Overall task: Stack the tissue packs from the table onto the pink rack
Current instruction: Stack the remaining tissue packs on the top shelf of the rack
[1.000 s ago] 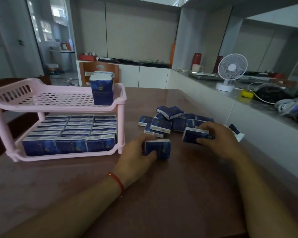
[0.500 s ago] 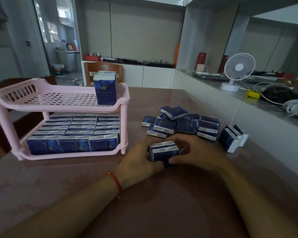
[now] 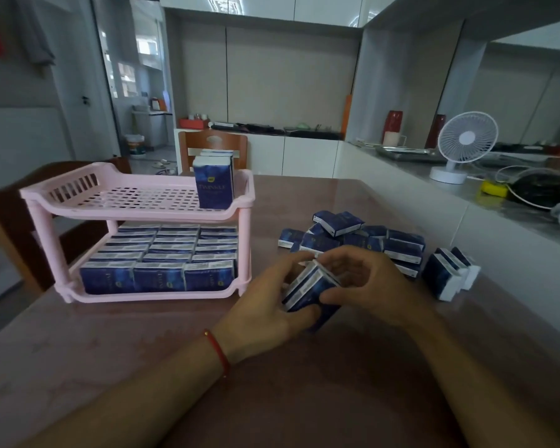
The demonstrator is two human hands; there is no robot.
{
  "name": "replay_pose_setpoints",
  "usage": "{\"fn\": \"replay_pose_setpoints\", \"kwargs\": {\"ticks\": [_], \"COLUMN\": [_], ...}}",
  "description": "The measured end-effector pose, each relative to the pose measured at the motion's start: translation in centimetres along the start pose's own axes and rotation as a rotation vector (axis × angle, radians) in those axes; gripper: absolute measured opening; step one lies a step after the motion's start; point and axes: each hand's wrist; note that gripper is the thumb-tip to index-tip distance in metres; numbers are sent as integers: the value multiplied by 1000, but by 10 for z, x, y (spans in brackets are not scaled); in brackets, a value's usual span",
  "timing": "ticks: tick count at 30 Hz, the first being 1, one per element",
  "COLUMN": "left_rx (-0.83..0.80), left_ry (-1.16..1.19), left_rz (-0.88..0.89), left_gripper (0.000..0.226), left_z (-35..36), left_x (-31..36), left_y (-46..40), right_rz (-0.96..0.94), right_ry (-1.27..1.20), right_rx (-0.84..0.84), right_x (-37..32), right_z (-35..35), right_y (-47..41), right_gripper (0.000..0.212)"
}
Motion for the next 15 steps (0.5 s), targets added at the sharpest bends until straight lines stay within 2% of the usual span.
{"fn": "replay_pose_setpoints", "kwargs": {"ticks": [4,7,9,12,15], "left_rx": [-14,49,111,220,332], "left_ry": [-67,-97,-29,160,214], "left_rz": [49,64,38,-11,15], "left_gripper": [71,66,61,58,57], "left_z": [-18,-43,-67,-104,-133], "left_x": [15,28,40,58,63], "left_y": [1,1,2,1,-12], "right_rz": [5,25,14,28,10], "right_ry": [-97,-163,-100,-5,94], "right_rx": [-1,34,30,-20,-50], "right_x": [-4,-7,-10,-12,-15], "right_z": [6,15,16,17,19], "right_y": [2,6,7,7,8], "right_gripper": [50,52,49,31,29]}}
Point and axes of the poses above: each hand's wrist, its own y-axis away from the middle knuckle, its own z-axis out of the palm, x = y × z, and after that the axes turned 13 degrees about x, right-handed
